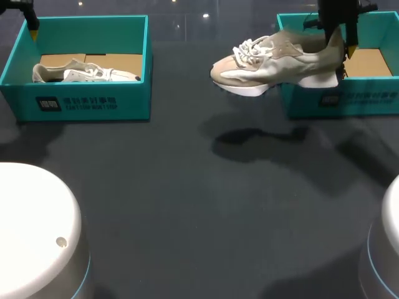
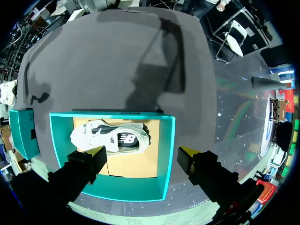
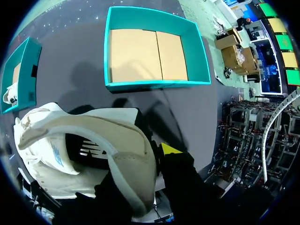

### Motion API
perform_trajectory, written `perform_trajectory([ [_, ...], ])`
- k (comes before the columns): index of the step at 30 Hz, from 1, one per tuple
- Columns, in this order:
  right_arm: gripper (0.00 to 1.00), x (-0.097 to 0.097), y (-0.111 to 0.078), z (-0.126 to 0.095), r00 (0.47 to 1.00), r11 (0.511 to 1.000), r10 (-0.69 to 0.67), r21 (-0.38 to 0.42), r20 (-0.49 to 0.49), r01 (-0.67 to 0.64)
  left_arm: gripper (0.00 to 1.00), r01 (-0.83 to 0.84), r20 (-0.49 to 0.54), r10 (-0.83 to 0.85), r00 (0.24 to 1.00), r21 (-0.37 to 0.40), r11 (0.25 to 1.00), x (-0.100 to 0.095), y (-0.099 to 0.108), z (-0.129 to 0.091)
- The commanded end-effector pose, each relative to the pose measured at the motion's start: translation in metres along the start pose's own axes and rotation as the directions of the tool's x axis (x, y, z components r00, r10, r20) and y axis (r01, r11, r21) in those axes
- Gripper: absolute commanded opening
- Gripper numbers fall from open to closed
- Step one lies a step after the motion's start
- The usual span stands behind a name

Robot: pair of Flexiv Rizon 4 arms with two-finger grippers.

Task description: Take the shoe out of the shoebox, open the shoe tongue, remove and reinsert the insole, then place the shoe into the shoebox

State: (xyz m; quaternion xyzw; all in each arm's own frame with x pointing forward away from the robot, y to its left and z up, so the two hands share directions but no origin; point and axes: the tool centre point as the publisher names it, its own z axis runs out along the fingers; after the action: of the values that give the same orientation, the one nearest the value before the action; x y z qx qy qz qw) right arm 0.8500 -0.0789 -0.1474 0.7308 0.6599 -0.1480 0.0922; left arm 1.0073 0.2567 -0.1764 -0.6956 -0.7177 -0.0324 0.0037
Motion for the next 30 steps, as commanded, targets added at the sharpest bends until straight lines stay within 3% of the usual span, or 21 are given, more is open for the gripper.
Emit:
perform_trajectory([
  [1,0.00,0.005,-0.051,-0.001,1.000,0.973,0.002,-0.231,-0.011,-0.004,1.00,-0.001,-0.001,0.001,1.000,0.000,1.000,0.000,0.000,0.000],
  [10,0.00,0.049,-0.112,0.016,1.000,0.968,-0.005,-0.250,-0.007,0.003,1.00,-0.001,-0.001,0.001,1.000,0.000,1.000,0.000,0.000,0.000],
  [14,0.00,0.071,-0.129,0.028,1.000,0.965,-0.021,-0.260,0.013,0.023,1.00,-0.001,-0.001,0.001,1.000,0.000,1.000,0.000,0.000,0.000],
  [21,0.00,0.104,-0.142,0.050,0.999,0.965,-0.046,-0.257,-0.004,0.043,1.00,-0.001,-0.001,0.001,1.000,0.000,1.000,0.000,0.000,0.000],
  [30,0.00,0.129,-0.134,0.067,0.999,0.981,0.001,-0.194,-0.043,-0.009,1.00,-0.001,-0.001,0.001,1.000,0.000,1.000,0.000,0.000,0.000],
])
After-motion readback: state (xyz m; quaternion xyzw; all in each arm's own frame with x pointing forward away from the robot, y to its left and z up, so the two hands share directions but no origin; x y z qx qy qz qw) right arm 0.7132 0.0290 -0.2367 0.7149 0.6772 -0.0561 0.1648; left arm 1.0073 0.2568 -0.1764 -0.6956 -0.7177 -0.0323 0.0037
